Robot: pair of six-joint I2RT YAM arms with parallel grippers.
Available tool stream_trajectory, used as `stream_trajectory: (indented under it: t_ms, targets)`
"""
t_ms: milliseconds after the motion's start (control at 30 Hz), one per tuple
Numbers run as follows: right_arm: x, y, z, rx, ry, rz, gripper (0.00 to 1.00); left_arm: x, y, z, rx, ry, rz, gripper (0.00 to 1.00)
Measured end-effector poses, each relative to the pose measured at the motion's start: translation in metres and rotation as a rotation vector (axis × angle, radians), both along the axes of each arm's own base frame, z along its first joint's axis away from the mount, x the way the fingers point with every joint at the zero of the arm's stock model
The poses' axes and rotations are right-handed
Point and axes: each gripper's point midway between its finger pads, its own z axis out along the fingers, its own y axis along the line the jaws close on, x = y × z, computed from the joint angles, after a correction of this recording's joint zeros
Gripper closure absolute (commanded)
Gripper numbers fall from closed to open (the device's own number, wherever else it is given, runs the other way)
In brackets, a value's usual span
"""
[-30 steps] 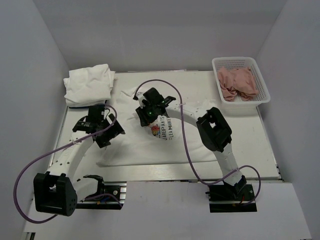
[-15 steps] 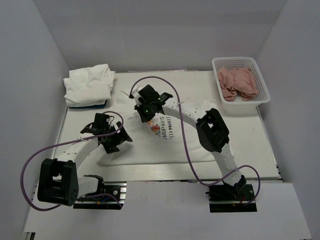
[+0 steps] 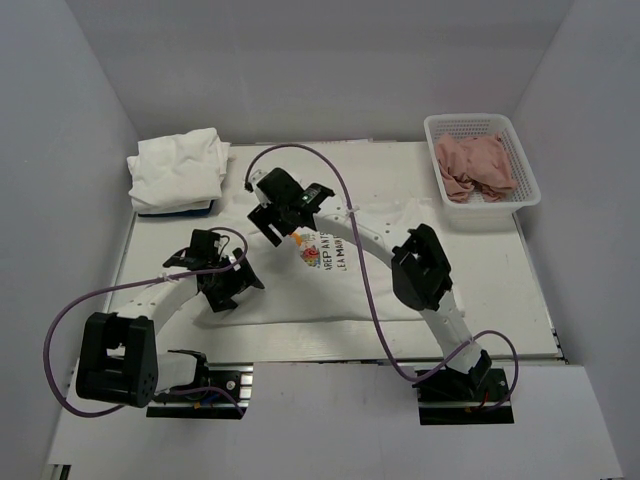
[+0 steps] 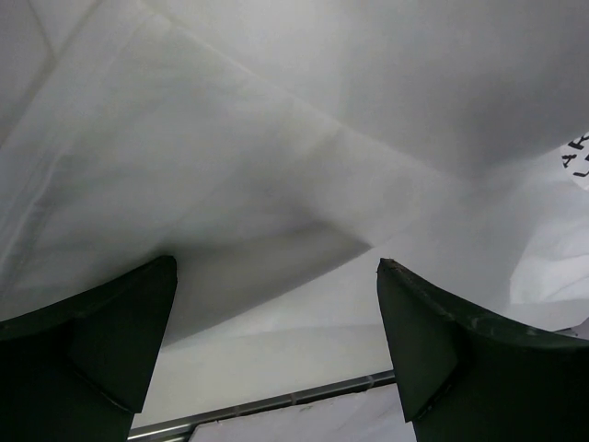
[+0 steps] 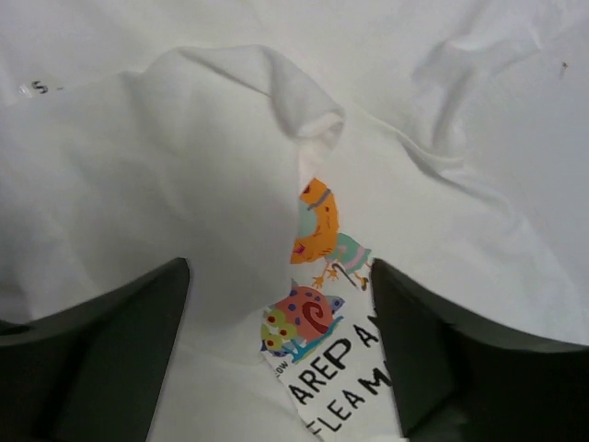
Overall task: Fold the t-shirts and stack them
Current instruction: Fold the flattened tshirt in 1/3 of the way
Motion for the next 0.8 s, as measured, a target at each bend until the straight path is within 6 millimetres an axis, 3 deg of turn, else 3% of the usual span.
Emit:
stream_trajectory:
  t_ms: [133, 267, 367, 533, 600, 667, 800]
  targets:
    - [0.008, -0.018, -0.006, -0.024, 0.000, -0.105, 0.10, -0.001, 0.002, -0.001, 0.011, 0.007, 0.002, 0.00]
    - [-0.004, -0.054, -0.019, -0.037, 0.060, -0.229, 0.10, -0.005, 0.009, -0.002, 0.051, 0.028, 0.010, 0.00]
    - [-0.028, -0.104, -0.026, -0.046, 0.138, -0.350, 0.10, -0.007, 0.014, 0.000, 0.081, 0.036, 0.020, 0.00]
    - [-0.067, -0.221, -0.019, 0.042, 0.203, -0.638, 0.10, -0.005, 0.021, 0.004, 0.116, 0.011, 0.036, 0.00]
    - [-0.085, -0.258, -0.024, 0.080, 0.215, -0.739, 0.10, -0.004, 0.024, 0.004, 0.131, 0.005, 0.044, 0.00]
    - [-0.104, -0.285, -0.038, 0.091, 0.243, -0.814, 0.10, -0.003, 0.026, 0.004, 0.137, 0.001, 0.051, 0.00]
    - [-0.132, -0.315, -0.085, 0.088, 0.332, -0.912, 0.10, 0.002, 0.025, 0.001, 0.133, 0.002, 0.066, 0.00]
